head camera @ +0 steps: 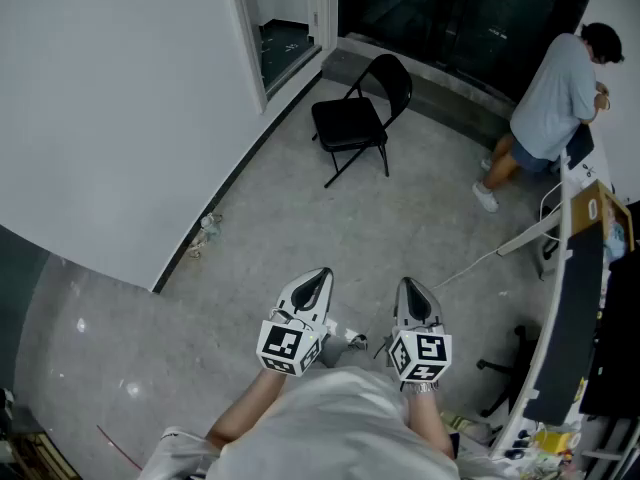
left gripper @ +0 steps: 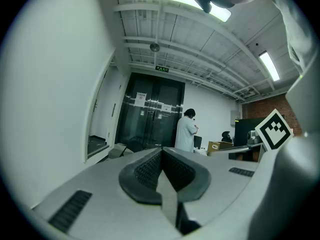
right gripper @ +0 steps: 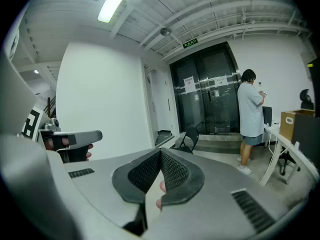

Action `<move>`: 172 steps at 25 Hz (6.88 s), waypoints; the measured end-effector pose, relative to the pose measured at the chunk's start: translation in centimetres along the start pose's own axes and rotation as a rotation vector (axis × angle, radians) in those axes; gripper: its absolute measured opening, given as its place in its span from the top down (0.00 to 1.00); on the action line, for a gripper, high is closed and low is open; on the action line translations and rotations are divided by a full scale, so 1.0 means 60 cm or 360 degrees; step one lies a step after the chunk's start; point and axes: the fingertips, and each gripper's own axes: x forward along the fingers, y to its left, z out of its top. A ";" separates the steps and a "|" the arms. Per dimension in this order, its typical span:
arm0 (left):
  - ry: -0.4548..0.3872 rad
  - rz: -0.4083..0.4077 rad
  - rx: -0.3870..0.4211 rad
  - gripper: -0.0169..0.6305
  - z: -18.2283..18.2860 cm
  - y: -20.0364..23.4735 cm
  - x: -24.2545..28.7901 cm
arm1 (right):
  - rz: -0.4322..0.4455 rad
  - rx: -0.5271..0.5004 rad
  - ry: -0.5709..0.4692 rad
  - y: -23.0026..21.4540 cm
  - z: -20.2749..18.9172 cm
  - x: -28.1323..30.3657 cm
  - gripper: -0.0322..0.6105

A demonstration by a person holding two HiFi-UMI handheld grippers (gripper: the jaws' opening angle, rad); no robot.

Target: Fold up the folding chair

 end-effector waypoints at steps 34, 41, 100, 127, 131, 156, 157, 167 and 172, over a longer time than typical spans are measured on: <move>0.0051 0.0185 0.0047 0.96 -0.044 -0.164 0.105 | 0.0211 0.0048 -0.0021 -0.188 -0.004 -0.014 0.94; 0.0049 0.0243 0.0009 0.95 -0.046 -0.105 0.181 | 0.0158 0.0068 0.0043 -0.230 -0.002 0.061 0.94; 0.0055 0.0657 -0.0049 0.95 0.099 0.334 0.946 | 0.0417 0.0058 0.0154 -0.533 0.273 0.954 0.94; 0.0194 0.0481 -0.0205 0.95 0.079 0.559 1.197 | 0.0246 0.0038 0.0416 -0.564 0.269 1.234 0.94; 0.0240 0.0405 -0.0237 0.95 0.079 0.628 1.251 | 0.0202 0.0010 0.0493 -0.550 0.272 1.307 0.94; 0.0340 0.0311 -0.0286 0.95 -0.042 0.808 1.501 | 0.0104 0.0019 0.0656 -0.685 0.174 1.658 0.94; 0.0357 0.0314 -0.0294 0.95 -0.059 0.808 1.509 | 0.0094 0.0000 0.0662 -0.694 0.165 1.671 0.94; 0.0459 0.0392 -0.0378 0.95 -0.189 0.824 1.562 | 0.0012 -0.0133 0.0760 -0.776 0.075 1.761 0.67; 0.0444 0.0397 -0.0367 0.95 -0.226 0.835 1.592 | 0.0090 -0.0121 0.0831 -0.772 0.025 1.781 0.67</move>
